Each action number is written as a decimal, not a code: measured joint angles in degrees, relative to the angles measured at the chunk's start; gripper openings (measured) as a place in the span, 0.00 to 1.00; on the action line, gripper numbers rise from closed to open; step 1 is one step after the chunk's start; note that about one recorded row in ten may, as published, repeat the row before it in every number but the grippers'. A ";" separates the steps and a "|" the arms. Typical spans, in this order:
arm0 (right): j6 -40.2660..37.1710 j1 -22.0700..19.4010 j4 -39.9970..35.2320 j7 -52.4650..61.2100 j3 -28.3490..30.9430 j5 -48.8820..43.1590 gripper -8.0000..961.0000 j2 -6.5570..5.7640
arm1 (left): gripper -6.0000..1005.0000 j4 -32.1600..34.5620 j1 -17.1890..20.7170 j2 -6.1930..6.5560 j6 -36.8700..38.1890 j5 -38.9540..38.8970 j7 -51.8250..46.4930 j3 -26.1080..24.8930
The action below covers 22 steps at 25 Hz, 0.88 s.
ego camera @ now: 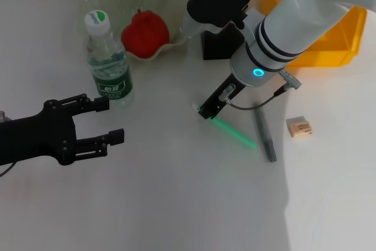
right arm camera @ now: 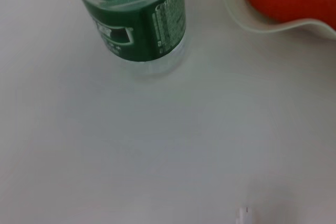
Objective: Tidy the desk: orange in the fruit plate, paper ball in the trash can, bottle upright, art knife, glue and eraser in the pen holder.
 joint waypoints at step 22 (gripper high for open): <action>-18.56 -12.55 -25.67 -6.60 15.75 -4.13 0.04 -0.95 | 0.78 0.45 -0.19 -0.19 0.77 -0.43 -0.32 0.00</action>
